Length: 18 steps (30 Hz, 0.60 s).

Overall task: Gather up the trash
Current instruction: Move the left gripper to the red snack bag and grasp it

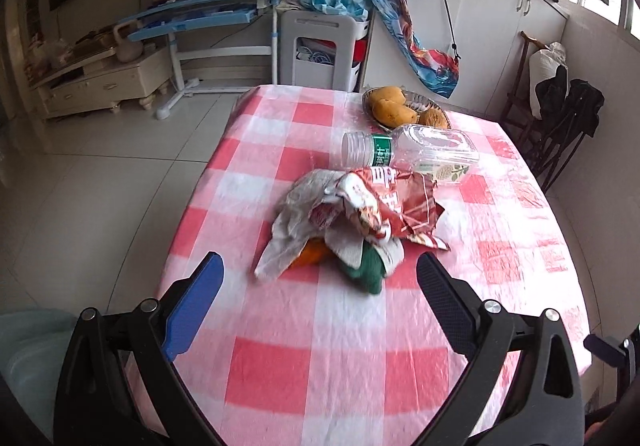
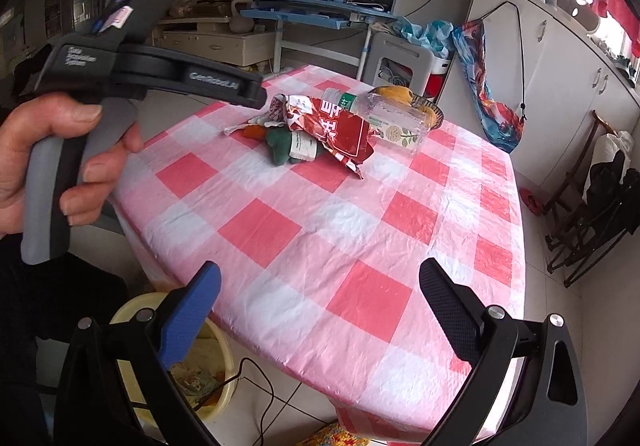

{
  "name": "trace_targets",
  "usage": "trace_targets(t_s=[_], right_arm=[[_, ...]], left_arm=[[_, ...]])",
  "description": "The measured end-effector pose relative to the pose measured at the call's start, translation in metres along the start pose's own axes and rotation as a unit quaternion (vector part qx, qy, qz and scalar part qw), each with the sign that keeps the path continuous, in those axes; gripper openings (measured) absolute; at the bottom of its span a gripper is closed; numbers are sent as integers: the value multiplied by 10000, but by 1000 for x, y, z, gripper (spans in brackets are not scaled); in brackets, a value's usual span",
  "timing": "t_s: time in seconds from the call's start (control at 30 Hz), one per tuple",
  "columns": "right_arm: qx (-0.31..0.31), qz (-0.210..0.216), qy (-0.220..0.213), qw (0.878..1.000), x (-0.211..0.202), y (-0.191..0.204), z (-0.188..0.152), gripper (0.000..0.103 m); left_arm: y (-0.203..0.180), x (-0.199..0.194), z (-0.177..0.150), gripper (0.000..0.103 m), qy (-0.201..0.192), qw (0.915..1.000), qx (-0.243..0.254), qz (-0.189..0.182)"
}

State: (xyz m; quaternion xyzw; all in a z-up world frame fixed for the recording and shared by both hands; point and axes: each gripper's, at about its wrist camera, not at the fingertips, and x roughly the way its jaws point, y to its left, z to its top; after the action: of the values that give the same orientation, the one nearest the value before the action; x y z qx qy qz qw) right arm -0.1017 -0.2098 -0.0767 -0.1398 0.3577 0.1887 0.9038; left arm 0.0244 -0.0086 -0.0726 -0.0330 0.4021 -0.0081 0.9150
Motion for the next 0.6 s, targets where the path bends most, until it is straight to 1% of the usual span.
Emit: trace_targets(t_s=[0.1, 0.23, 0.3, 0.33, 0.37, 0.4, 0.47, 0.53, 0.6], right_arm=[[139, 100, 110, 9998, 8, -3, -3, 95], [206, 167, 115, 9996, 13, -7, 1, 95], [265, 197, 158, 9993, 18, -9, 1, 95], [282, 198, 193, 9992, 21, -9, 2, 95], [295, 199, 225, 9991, 24, -10, 2, 95], [307, 202, 245, 9990, 26, -10, 3, 95], [336, 228, 252, 9989, 28, -10, 4, 95], [347, 256, 235, 9988, 28, -9, 6, 95], [334, 269, 217, 9988, 28, -6, 7, 95]], left_arm=[[-9, 32, 21, 94, 102, 9997, 195, 76], [-16, 67, 40, 93, 320, 9987, 365, 134], [-25, 81, 46, 83, 413, 9975, 552, 144], [-27, 86, 47, 62, 492, 9967, 636, 110], [-29, 91, 46, 38, 624, 9957, 683, 7], [-31, 94, 45, 38, 719, 9951, 666, -140], [-33, 89, 45, 25, 630, 9951, 729, -229], [-33, 77, 47, 22, 608, 9945, 679, -514], [-25, 60, 48, 21, 519, 9950, 516, -678]])
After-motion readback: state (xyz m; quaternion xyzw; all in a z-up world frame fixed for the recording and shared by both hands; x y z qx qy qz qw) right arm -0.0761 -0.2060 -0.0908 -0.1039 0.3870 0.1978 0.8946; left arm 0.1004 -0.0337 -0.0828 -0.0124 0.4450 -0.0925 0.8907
